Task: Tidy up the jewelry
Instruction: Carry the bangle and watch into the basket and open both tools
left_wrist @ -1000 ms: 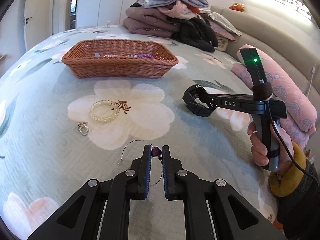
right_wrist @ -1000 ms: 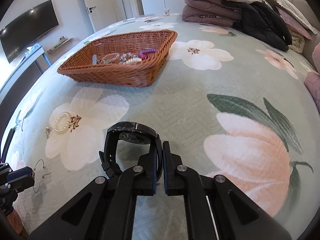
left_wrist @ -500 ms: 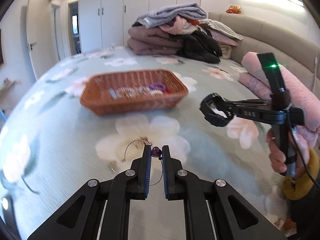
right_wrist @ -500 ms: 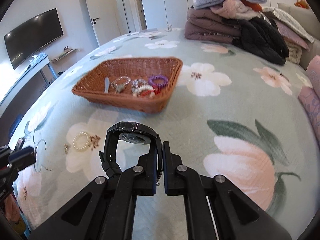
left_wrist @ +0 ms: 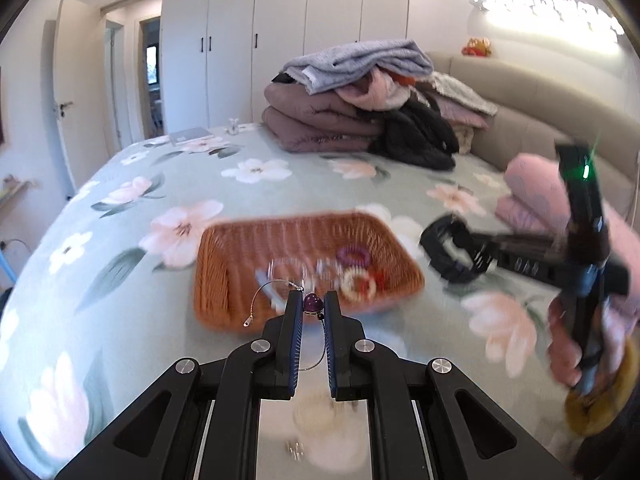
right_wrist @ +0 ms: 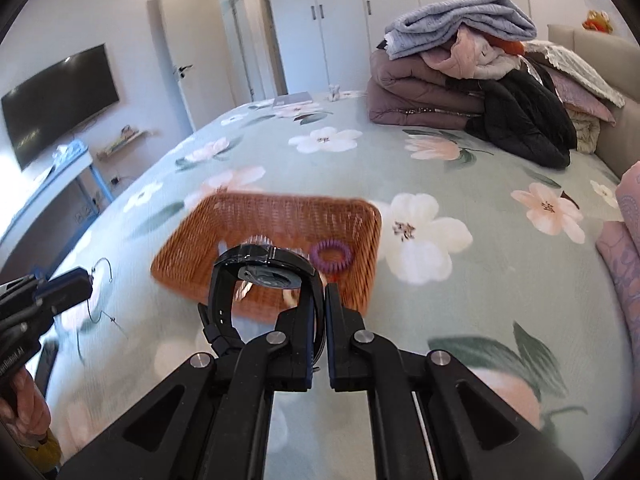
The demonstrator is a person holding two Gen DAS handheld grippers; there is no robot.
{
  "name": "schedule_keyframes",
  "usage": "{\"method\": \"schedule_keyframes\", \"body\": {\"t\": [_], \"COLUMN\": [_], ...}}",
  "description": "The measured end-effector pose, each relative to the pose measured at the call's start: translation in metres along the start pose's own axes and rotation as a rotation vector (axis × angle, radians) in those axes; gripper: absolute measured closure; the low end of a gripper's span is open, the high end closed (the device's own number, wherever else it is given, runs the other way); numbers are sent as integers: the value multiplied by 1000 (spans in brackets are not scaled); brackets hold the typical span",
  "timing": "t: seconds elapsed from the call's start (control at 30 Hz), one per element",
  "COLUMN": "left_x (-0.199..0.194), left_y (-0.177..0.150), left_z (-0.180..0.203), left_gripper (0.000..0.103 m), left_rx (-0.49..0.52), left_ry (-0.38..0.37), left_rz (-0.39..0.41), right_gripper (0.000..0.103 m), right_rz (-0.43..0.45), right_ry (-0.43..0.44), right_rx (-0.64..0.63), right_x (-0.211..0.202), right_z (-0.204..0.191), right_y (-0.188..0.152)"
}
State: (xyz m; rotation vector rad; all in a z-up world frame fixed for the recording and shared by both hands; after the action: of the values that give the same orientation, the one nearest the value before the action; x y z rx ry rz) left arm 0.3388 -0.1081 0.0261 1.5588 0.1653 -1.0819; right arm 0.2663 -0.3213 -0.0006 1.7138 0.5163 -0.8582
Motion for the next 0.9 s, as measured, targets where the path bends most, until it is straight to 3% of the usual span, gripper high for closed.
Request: {"method": "schedule_keyframes", "body": {"t": [0.13, 0.27, 0.33, 0.5, 0.8, 0.9], "left_x": [36, 99, 130, 179, 210, 212], "left_y": [45, 63, 62, 49, 36, 32], "left_z": [-21, -43, -52, -68, -68, -68], "left_gripper": [93, 93, 93, 93, 92, 91], "left_rx": [-13, -80, -124, -179, -178, -169], "left_ry": [-38, -99, -136, -141, -139, -129], "left_rz": [-2, -73, -118, -187, -238, -248], "right_gripper": [97, 97, 97, 97, 96, 87], "right_rz": [-18, -87, -118, -182, -263, -273], "right_ry": [-1, -9, -18, -78, -123, -87], "right_rx": [67, 138, 151, 148, 151, 158], "right_x": [38, 92, 113, 152, 190, 192], "right_z": [3, 8, 7, 0, -2, -5], "right_y": [29, 45, 48, 54, 48, 44]}}
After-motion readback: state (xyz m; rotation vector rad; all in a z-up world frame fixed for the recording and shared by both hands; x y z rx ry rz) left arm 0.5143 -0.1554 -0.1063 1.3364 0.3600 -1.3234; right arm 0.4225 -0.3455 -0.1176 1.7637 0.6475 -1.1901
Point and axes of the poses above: each gripper's, at about its wrist camera, not at the fingertips, and x roughly the way its jaws point, z to its right, y to its top, the point moved 10 cm from there along x, roughly the way its jaws point, and after that the axes turned 8 degrees about -z, right-handed, at the moved point
